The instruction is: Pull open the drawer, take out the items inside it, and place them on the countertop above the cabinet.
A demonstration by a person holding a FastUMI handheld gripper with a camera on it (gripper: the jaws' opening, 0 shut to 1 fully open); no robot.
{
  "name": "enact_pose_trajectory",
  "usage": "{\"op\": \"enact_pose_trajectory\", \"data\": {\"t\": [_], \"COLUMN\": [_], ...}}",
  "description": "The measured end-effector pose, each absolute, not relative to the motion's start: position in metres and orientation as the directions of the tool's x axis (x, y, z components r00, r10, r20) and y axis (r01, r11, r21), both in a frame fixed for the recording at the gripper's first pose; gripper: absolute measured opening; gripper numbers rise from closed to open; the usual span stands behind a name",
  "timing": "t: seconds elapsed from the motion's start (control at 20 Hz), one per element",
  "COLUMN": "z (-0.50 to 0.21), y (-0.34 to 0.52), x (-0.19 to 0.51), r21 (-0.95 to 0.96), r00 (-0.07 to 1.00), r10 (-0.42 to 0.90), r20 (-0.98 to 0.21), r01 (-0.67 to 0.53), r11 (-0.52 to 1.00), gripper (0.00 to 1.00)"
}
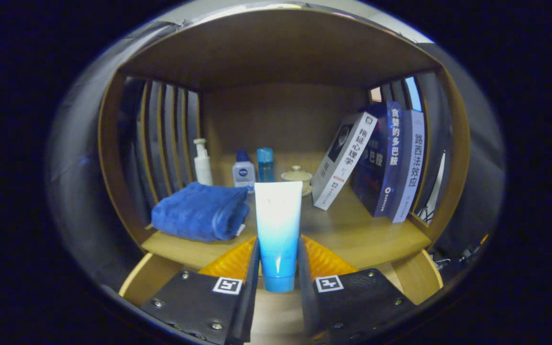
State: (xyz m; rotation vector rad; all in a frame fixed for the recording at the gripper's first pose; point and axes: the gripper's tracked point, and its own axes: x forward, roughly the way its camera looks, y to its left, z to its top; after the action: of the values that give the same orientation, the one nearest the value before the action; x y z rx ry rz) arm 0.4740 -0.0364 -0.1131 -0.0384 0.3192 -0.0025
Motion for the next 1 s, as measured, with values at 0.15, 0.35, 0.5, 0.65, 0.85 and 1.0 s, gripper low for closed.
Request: {"op": "enact_pose_trajectory", "data": {"t": [0.15, 0.35, 0.5, 0.65, 0.85, 1.0], "z": [-0.136, -0.156, -0.157, -0.156, -0.154, -0.149], "y": [-0.034, -0.025, -0.024, -0.026, -0.035, -0.043], "x": [0.491, 0.509, 0.521, 0.532, 0.536, 0.528], "r21": [-0.029, -0.033, -0.006, 0.033, 0.068, 0.029], "r00": [0.942, 0.940, 0.944, 0.945, 0.937, 0.937], "r10": [-0.003, 0.015, 0.002, -0.017, -0.048, -0.076], "r20": [-0.336, -0.342, -0.330, -0.328, -0.347, -0.341], "r01": [-0.008, -0.028, -0.004, 0.029, 0.076, 0.091], "r11": [1.000, 0.999, 1.000, 0.999, 0.995, 0.995], "gripper": [0.41, 0.41, 0.41, 0.42, 0.44, 0.60]}}
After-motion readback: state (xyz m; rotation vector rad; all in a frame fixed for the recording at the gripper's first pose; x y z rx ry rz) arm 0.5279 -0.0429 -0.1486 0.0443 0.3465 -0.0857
